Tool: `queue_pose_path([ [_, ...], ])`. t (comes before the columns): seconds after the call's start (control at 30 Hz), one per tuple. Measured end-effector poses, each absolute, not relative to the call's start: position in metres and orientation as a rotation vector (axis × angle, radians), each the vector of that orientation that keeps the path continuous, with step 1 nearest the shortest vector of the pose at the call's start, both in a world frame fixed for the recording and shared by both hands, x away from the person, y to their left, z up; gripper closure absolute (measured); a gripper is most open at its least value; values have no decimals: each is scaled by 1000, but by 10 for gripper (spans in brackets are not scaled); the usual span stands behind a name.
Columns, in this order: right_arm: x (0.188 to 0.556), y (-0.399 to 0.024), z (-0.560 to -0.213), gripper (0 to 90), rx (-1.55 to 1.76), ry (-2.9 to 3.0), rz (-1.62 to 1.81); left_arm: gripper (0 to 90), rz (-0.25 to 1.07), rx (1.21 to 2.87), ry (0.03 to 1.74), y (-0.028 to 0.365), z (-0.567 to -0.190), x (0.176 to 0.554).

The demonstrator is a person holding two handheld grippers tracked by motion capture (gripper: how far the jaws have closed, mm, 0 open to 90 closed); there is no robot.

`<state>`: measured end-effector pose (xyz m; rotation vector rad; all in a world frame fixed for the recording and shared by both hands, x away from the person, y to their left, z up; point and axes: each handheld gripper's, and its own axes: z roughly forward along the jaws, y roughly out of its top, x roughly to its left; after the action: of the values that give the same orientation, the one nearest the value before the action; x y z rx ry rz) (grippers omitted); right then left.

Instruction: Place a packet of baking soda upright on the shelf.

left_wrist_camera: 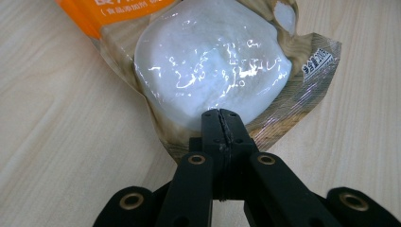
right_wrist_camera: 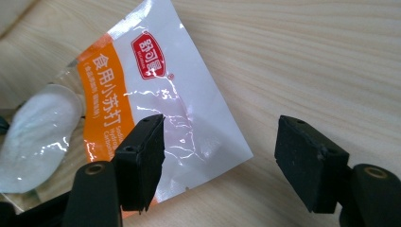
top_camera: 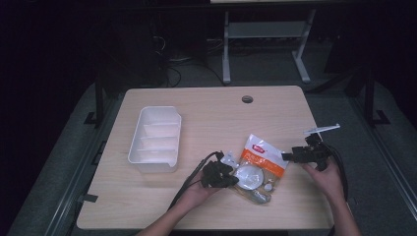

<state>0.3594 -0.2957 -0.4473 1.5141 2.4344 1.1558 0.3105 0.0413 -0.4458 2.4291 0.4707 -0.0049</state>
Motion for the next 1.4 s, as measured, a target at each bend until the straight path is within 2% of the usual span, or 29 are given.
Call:
queue_pose_path([
  [0.33,361,-291,-456,476,1521,2523,1140,900,-4,2438,467,40,-446,311],
  [0.43,358,-297,-457,574,1545,2522,1207,899,-6,2438,468,40,-446,311],
  [0.67,357,-306,-460,586,1592,2499,1239,895,4,2447,464,39,-446,310],
  [0.7,357,-305,-460,647,1581,2506,1249,894,3,2447,466,39,-446,310],
  [0.8,356,-306,-458,752,1573,2499,1294,892,3,2448,466,39,-446,310],
  [0.83,356,-306,-458,752,1573,2499,1294,892,2,2449,467,39,-445,310],
  [0.97,355,-307,-455,857,1559,2504,1373,890,1,2449,471,39,-445,310],
  [1.03,354,-305,-455,850,1551,2514,1401,885,0,2449,473,39,-445,310],
  [1.07,354,-305,-456,800,1550,2533,1437,884,-1,2449,474,38,-445,310],
  [1.1,355,-304,-457,786,1562,2547,1461,884,-2,2450,475,38,-445,310],
  [1.4,356,-298,-468,718,1619,2628,1504,874,0,2455,470,38,-445,309],
])
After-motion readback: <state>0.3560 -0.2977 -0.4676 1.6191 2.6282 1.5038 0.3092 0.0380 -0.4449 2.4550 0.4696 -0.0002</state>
